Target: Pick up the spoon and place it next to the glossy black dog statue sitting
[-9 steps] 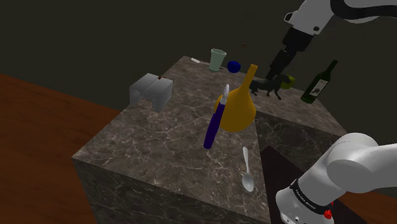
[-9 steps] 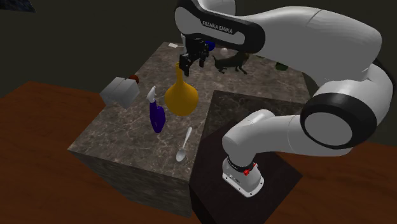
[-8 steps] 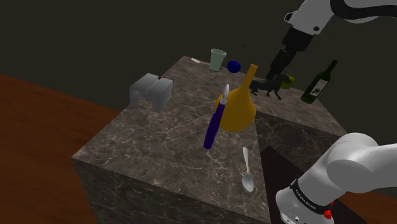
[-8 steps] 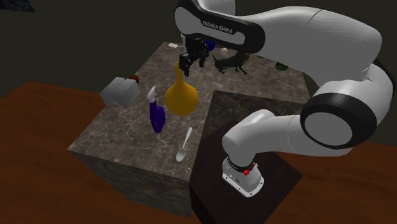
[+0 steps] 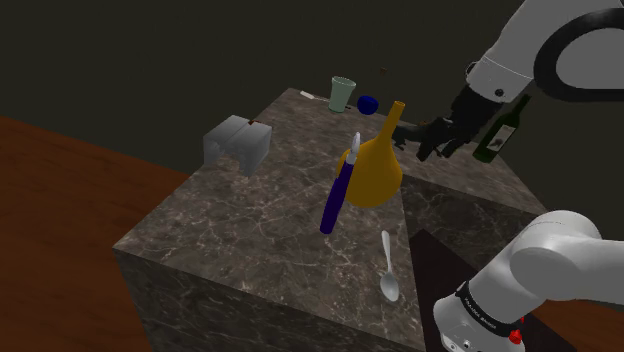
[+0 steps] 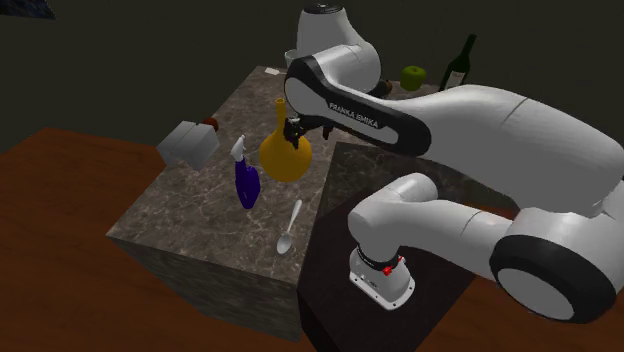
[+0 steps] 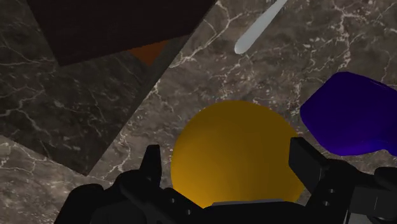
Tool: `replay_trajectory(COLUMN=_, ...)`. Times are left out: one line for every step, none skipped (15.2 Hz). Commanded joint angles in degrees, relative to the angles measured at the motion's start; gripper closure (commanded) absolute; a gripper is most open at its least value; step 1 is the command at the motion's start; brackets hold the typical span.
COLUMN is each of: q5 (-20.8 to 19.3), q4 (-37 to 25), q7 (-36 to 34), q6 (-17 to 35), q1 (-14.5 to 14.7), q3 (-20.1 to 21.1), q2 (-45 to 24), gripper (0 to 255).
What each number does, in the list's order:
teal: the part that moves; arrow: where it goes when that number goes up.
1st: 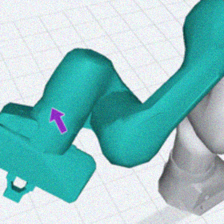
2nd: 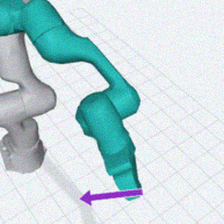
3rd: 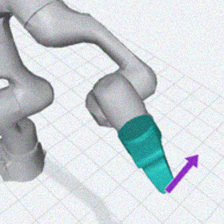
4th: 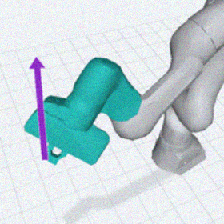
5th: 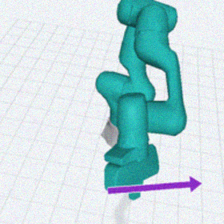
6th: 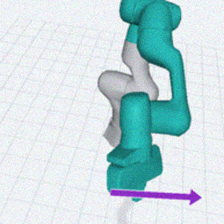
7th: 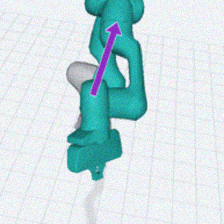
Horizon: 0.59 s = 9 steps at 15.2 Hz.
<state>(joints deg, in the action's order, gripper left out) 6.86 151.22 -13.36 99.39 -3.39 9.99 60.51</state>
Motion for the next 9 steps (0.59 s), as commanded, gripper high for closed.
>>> replay_trajectory(q5=2.61, q4=5.13, q7=-6.67, q6=0.64, q1=-0.45, q3=3.11, q2=5.41, gripper=0)
replay_trajectory(q5=4.11, q4=7.10, q7=-9.94, q6=0.78, q1=-0.48, q3=4.92, q2=7.67, gripper=0)
replay_trajectory(q5=5.77, q4=8.94, q7=-13.29, q6=0.86, q1=-0.41, q3=6.90, q2=9.85, gripper=0)
replay_trajectory(q5=7.53, q4=10.65, q7=-16.74, q6=0.91, q1=-0.18, q3=9.02, q2=11.91, gripper=0)
replay_trajectory(q5=9.41, q4=12.22, q7=-20.30, q6=0.95, q1=0.18, q3=11.29, q2=13.82, gripper=0)
replay_trajectory(q5=11.43, q4=13.63, q7=-23.95, q6=0.98, q1=0.65, q3=13.73, q2=15.55, gripper=0)
replay_trajectory(q5=13.58, q4=14.89, q7=-27.68, q6=1.04, q1=1.21, q3=16.34, q2=17.06, gripper=0)
replay_trajectory(q5=15.81, q4=15.97, q7=-31.51, q6=1.16, q1=1.87, q3=19.09, q2=18.32, gripper=0)
replay_trajectory(q5=18.18, q4=16.87, q7=-35.36, q6=1.33, q1=2.51, q3=22.02, q2=19.32, gripper=0)
